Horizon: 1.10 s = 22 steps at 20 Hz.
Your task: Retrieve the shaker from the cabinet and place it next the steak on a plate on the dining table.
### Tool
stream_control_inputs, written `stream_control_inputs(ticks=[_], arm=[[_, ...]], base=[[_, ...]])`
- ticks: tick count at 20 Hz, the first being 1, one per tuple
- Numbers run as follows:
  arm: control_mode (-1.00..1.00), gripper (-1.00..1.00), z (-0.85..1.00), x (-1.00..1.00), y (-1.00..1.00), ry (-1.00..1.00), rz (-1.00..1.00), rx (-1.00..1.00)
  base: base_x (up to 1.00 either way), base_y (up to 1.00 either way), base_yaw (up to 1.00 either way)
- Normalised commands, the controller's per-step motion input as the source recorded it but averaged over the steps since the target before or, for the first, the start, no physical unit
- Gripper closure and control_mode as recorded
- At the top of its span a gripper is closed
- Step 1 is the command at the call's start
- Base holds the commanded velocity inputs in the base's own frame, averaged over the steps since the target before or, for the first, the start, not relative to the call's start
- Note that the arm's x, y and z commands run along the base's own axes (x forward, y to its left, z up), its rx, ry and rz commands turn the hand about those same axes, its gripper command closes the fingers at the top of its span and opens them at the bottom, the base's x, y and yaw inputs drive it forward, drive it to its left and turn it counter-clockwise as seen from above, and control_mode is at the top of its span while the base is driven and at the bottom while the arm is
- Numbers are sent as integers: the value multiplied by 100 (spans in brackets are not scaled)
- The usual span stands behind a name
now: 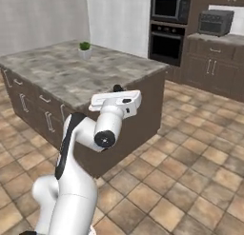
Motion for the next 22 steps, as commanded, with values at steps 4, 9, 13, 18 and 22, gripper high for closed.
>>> stream_control_inputs(ticks=[4,9,13,18,22], arm=[[100,100,0,0,0,0,0,0],[100,100,0,0,0,0,0,0],[100,100,0,0,0,0,0,0],[100,100,0,0,0,0,0,0],[100,100,0,0,0,0,0,0]], base=[[4,29,45],[5,31,45],[8,35,45],[7,38,45],[9,43,45]])
